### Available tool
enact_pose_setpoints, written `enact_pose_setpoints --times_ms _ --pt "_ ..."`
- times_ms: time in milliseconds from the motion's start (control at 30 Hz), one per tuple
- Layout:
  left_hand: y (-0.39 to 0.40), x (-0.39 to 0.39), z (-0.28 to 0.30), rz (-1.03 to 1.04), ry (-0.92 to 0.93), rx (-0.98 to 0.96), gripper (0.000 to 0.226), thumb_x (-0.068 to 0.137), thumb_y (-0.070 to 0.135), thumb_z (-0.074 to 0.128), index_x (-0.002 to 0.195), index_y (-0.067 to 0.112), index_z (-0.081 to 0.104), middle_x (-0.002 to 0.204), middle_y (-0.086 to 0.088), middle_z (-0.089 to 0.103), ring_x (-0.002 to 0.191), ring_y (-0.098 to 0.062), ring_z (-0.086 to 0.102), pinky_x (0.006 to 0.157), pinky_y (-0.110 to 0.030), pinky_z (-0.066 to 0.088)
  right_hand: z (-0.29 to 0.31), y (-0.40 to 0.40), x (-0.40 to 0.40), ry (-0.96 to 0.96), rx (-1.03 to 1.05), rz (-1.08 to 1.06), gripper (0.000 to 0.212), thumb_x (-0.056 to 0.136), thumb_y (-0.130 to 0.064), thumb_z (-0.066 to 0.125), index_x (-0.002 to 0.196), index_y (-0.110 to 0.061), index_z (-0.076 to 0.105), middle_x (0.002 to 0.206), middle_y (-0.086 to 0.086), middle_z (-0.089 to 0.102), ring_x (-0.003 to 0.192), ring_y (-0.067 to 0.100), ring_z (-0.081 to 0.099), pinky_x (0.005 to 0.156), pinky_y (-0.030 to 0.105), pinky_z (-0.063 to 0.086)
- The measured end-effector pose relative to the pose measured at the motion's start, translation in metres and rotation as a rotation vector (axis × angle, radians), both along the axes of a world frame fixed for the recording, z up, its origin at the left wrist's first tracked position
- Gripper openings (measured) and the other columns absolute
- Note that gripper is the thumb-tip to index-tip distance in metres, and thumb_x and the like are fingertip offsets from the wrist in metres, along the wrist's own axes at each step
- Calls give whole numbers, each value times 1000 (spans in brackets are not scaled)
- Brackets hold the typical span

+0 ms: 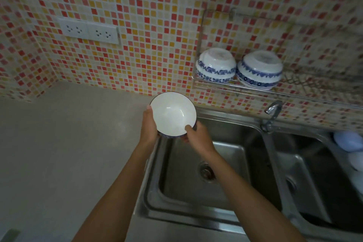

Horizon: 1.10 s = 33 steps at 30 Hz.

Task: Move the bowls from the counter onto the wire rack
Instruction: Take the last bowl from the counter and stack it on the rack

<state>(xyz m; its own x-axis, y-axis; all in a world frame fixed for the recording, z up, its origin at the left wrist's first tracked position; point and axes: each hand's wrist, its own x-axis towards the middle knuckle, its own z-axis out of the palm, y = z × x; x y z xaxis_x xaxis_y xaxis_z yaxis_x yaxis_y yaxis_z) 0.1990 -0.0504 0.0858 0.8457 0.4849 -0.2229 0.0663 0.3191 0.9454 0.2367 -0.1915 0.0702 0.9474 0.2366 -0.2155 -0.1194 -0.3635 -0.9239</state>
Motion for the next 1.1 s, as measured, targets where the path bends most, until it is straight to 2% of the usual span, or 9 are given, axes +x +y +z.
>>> enact_pose_setpoints --times_ms 100,200,233,400,533,667,767,933,1100 --pt "-28 7 10 -38 -51 -10 28 89 56 42 103 43 63 114 2 65 103 -24 64 85 -43 56 16 -38 1 -137 -66 12 46 86 -40 55 127 -20 52 119 -2 61 106 17 60 86 35 56" --pt "-39 22 4 -10 -1 -30 84 64 84 46 127 28 54 138 -6 54 124 -26 53 105 -49 42 39 -71 9 -337 -136 -55 45 94 -45 48 132 -22 49 126 -2 59 110 16 57 90 35 54" --pt "-46 23 11 -32 -15 -52 85 66 83 45 129 26 52 139 -6 53 125 -26 52 106 -49 41 47 -81 13 -429 -149 -93 44 94 -47 46 132 -23 49 128 -2 59 112 17 57 91 38 54" --pt "-83 31 63 -12 -221 1 35 94 54 36 120 39 55 117 4 66 107 -27 63 89 -48 54 88 -125 56 -786 -292 -213 57 97 -47 42 145 -18 33 153 4 34 140 21 32 113 41 32" --pt "-97 44 102 21 -295 69 41 95 50 33 125 29 51 117 -1 63 103 -25 63 70 -32 59 99 -154 106 -779 -495 -195 86 90 -58 45 152 -12 7 162 12 5 148 28 6 120 45 14" --pt "-103 66 136 30 -309 410 52 87 64 27 132 39 39 137 2 46 118 -23 51 89 -45 54 91 -165 125 -726 -615 -155 100 85 -73 35 151 -11 -8 161 12 -8 148 27 -6 121 45 6" --pt "-103 86 160 -3 -356 509 47 96 53 28 141 39 28 147 2 34 125 -24 43 94 -45 50 87 -164 127 -751 -730 -133 97 86 -74 16 150 -6 -12 159 15 -15 146 25 -17 121 42 -4" --pt "-101 120 186 1 -419 770 65 84 61 51 141 53 19 146 -5 35 128 -21 43 103 -45 43 87 -165 129 -738 -797 -110 96 88 -72 13 149 -3 -13 158 17 -17 144 24 -21 118 38 -12" --pt "-111 148 182 90 -496 1134 88 78 40 73 148 32 20 128 -8 36 108 -11 41 94 -12 35 86 -166 128 -750 -809 -115 101 82 -76 -1 149 -2 -12 158 16 -15 147 26 -14 120 42 -6"
